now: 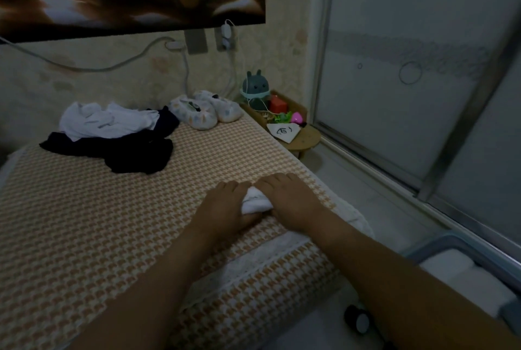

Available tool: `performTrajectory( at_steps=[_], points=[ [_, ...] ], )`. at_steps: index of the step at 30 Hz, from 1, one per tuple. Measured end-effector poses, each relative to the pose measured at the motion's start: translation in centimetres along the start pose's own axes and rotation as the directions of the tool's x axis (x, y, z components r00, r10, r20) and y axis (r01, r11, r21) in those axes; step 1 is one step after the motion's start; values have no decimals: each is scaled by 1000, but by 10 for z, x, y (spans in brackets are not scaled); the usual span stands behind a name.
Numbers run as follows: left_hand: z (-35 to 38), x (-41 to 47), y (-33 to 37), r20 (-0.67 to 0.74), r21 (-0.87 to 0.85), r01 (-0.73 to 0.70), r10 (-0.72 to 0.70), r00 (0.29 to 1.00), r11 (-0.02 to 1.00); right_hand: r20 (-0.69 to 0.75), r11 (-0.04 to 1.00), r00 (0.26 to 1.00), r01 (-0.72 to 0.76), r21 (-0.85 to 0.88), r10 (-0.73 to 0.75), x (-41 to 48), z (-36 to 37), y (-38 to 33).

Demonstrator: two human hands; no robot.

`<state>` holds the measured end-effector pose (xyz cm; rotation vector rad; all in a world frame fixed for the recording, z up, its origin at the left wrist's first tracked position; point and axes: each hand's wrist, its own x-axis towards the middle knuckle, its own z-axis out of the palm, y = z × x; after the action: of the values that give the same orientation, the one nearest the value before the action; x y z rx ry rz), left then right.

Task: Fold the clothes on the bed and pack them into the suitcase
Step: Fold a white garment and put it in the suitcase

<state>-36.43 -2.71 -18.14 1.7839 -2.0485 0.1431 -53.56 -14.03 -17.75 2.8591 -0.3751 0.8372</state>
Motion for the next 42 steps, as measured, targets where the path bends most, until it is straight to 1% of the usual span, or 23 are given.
performTrajectory(
  at_steps=[2,4,6,7,8,10,12,15,18,20,23,24,26,28,29,31,32,34,37,38,40,41,42],
  points=[
    [-13,16,27,-54,-10,-156,155,986,988,-28,999,999,-21,50,22,-4,-5,17],
    [-11,36,53,-88,-39,-255,251,964,966,49,996,997,-66,62,63,-16,-18,41],
    [0,63,72,-27,-90,-206,205,978,974,190,985,971,-162,65,147,-32,-37,66],
    [11,77,80,33,-79,-171,174,984,982,247,971,945,-233,50,214,-40,-49,77],
    [20,93,90,108,-62,-181,187,976,982,284,957,917,-291,1,279,-47,-61,91],
    [37,126,118,187,-60,-297,303,934,953,334,923,860,-359,-138,385,-70,-78,118],
    [59,154,149,246,-86,-381,391,887,920,362,879,801,-426,-215,477,-106,-91,142],
    [108,183,191,315,-79,-276,287,905,958,338,808,738,-568,-154,584,-174,-103,164],
    [152,199,242,355,-125,-255,283,891,959,394,701,608,-698,-150,690,-239,-110,172],
    [179,210,273,396,-208,-276,339,853,938,336,653,591,-750,-108,734,-284,-110,175],
    [221,222,311,437,-345,-267,406,802,900,265,556,551,-829,62,791,-348,-101,177],
    [236,224,321,430,-407,-261,436,791,875,263,511,522,-852,113,812,-366,-97,177],
    [265,224,337,416,-515,-223,469,779,828,263,411,443,-896,168,857,-395,-90,177],
    [294,219,344,449,-576,-118,434,781,809,313,337,382,-922,188,870,-421,-79,176],
    [310,215,345,476,-593,-48,398,784,804,352,276,334,-939,205,874,-434,-70,175],
    [341,203,345,536,-604,99,312,785,791,404,116,216,-959,257,889,-459,-47,172],
    [356,196,344,561,-601,141,289,776,787,408,18,133,-962,274,903,-474,-32,171],
    [385,181,341,584,-545,86,304,753,834,423,-188,-33,-926,328,905,-496,-2,165],
    [412,156,334,611,-422,-83,351,710,903,439,-357,-134,-802,478,888,-509,44,157],
    [419,149,331,623,-393,-121,361,694,912,441,-431,-206,-749,504,873,-510,58,157],
    [434,134,326,667,-343,-181,375,644,922,492,-599,-363,-623,503,791,-514,83,155],
    [442,128,322,691,-315,-217,380,614,924,520,-645,-402,-602,470,754,-516,91,152],
    [449,123,317,724,-280,-257,379,576,925,523,-649,-420,-644,405,742,-519,96,149]
  ],
)
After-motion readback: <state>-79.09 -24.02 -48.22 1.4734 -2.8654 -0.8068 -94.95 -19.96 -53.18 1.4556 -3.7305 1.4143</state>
